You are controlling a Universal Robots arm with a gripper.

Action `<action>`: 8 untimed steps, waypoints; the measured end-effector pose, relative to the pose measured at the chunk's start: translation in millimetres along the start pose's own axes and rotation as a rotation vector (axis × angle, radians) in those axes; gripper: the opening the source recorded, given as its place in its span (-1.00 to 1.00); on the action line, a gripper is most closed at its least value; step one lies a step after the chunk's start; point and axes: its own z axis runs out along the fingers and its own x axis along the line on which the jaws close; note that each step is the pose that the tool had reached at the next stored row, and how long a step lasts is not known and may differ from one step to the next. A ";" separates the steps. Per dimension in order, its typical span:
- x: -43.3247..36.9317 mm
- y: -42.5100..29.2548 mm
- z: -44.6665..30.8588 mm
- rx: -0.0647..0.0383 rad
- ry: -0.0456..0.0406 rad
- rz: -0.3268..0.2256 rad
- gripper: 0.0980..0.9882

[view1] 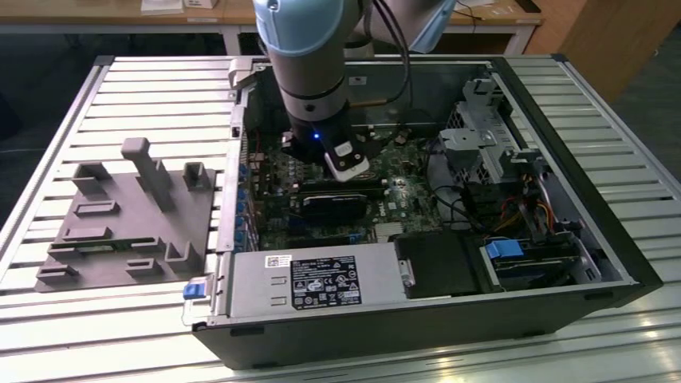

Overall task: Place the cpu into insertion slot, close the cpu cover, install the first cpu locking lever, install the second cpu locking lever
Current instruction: 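Install the second cpu locking lever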

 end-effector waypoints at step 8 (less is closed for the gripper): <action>-17.5 4.6 3.0 0.004 0.0026 0.000 -0.98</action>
